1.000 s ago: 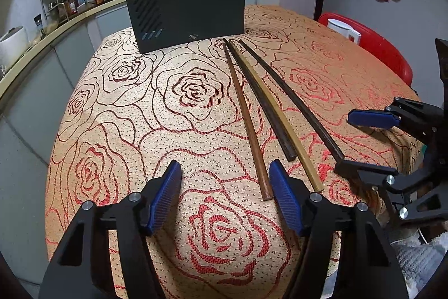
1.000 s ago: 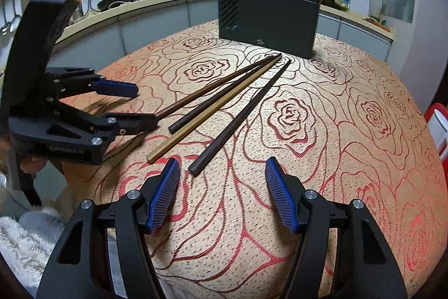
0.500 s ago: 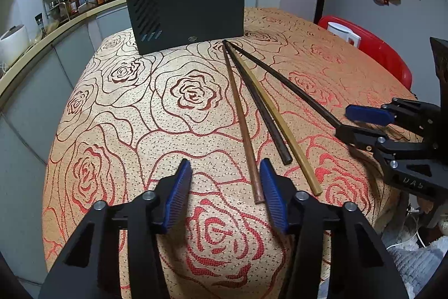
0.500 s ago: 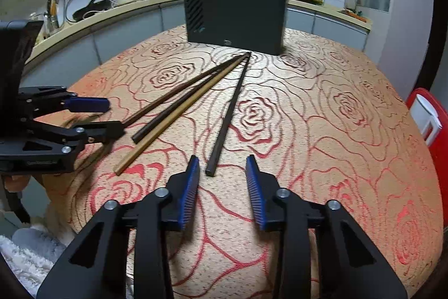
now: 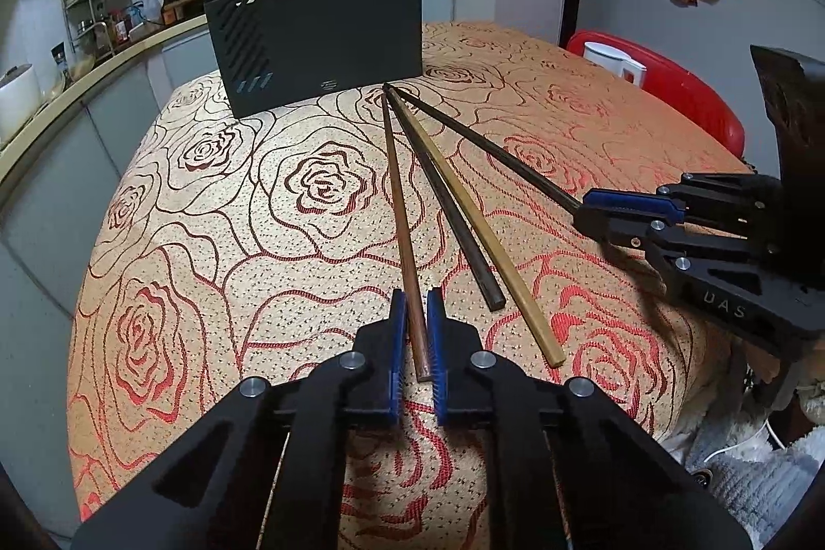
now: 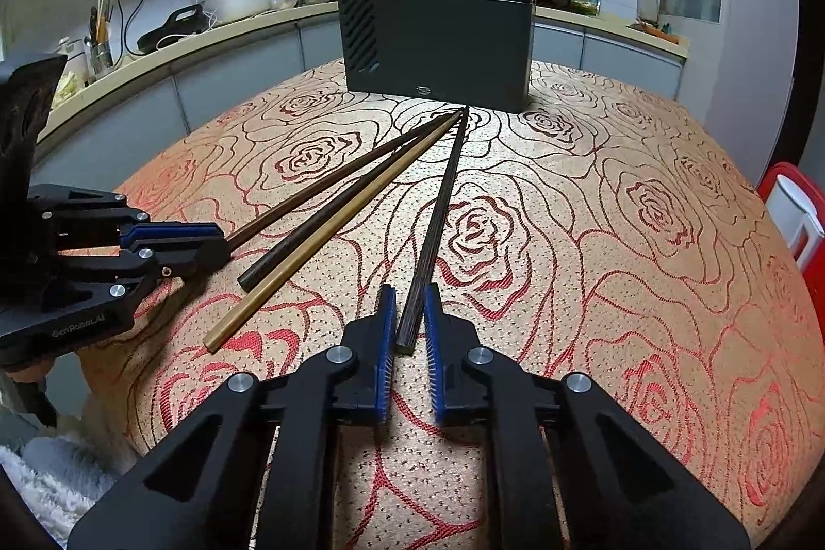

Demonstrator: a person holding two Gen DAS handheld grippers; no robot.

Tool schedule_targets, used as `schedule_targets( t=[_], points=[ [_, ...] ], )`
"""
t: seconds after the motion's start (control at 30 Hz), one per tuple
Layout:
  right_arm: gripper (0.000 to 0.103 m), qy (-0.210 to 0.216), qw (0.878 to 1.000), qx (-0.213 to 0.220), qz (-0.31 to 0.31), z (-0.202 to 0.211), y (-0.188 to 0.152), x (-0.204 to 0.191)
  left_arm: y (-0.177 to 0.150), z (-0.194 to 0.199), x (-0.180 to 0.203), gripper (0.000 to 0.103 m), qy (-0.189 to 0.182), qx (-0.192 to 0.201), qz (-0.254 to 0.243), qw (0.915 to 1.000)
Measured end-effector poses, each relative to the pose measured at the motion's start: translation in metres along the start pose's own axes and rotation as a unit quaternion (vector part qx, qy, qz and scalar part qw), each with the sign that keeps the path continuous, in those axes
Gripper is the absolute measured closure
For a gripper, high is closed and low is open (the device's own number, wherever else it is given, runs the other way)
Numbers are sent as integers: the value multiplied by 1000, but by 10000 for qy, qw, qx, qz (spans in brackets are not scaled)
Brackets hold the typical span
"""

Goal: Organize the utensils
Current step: 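Close the left tool on a brown chopstick while the right tool grasps a dark chopstick, then lift both held chopsticks and carry them over the utensil holder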

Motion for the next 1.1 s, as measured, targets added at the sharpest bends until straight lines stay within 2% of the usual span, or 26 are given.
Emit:
schedule_targets(
  t=[0.17,0.33,0.47,0.63,0.9,1.1],
  points=[
    [92,-14,10000,-31,-60,0,1,1,1,1,-4,96,75,5,54,10000],
    [94,-91,9996,-12,-256,8,5,13,8,15,-12,96,127,227,168,9995],
    [94,-112,9988,253,-405,27,18,23,19,31,-19,96,190,456,200,9986],
    [95,-90,9968,644,-457,53,41,33,37,51,-23,96,439,755,-17,9962],
    [95,50,9916,1198,-476,78,82,41,80,83,-37,96,775,1306,-185,9882],
    [95,94,9878,1499,-417,90,103,42,107,95,-43,97,801,1540,-247,9845]
  ],
)
Point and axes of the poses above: each gripper's, at about its wrist camera, not at the fingertips, and z roughly against the way its jaws point, x to its right, y to its top, the point moved 1 cm from there along -z, roughly the way its jaws point, and after that the axes turned 3 degrees about -z, right-handed, at the moved point
